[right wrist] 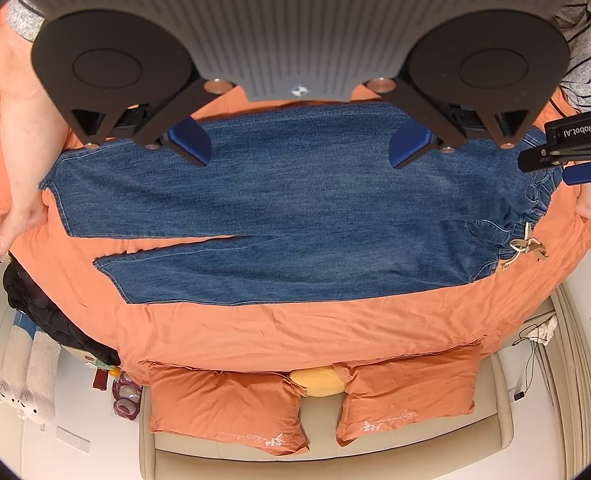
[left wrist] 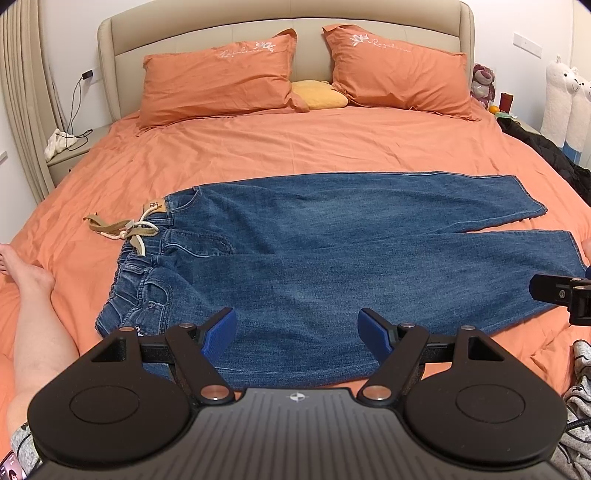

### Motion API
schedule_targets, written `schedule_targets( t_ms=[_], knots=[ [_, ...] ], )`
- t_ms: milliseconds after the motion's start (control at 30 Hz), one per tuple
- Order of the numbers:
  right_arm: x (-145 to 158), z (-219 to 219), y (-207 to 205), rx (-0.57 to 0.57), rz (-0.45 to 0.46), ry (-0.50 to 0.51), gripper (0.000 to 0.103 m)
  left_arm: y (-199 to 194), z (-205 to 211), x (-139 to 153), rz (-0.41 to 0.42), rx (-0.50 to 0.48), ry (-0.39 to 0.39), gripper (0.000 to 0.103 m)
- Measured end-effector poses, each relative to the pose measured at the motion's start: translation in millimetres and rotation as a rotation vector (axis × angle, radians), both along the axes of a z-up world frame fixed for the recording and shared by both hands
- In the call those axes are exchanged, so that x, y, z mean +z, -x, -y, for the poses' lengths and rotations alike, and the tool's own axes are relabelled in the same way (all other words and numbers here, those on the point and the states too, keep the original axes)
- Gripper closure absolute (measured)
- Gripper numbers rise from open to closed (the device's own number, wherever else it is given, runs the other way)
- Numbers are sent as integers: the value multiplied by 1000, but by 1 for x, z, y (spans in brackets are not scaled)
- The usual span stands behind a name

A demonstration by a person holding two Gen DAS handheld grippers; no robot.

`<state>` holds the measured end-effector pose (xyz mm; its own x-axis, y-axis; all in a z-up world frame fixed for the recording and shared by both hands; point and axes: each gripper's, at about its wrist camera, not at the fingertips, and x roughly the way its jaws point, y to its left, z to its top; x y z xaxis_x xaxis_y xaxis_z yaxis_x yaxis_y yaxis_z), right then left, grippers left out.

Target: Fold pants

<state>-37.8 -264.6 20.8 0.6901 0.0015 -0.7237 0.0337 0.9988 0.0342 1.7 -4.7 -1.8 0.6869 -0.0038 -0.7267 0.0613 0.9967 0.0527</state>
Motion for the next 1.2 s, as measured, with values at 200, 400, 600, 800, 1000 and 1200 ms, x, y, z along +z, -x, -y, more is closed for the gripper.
schedule_targets(
  t_ms=[200,400,600,800,1000,1200],
  knots=[
    [0,0,1,1,0,0,5,0,0,1,0,-1,2,15],
    [1,-2,2,1,4,1,5,1,0,2,2,0,2,15],
    [1,-1,3,3,4,0,5,2,2,3,-2,-4,1,15],
    [1,1,2,0,-3,-4,5,2,2,4,-3,-4,1,15],
    [1,1,3,2,-3,-3,5,3,2,4,-3,-4,1,15],
    [2,1,3,2,-5,-3,5,3,3,4,-6,-6,-2,15]
  ],
)
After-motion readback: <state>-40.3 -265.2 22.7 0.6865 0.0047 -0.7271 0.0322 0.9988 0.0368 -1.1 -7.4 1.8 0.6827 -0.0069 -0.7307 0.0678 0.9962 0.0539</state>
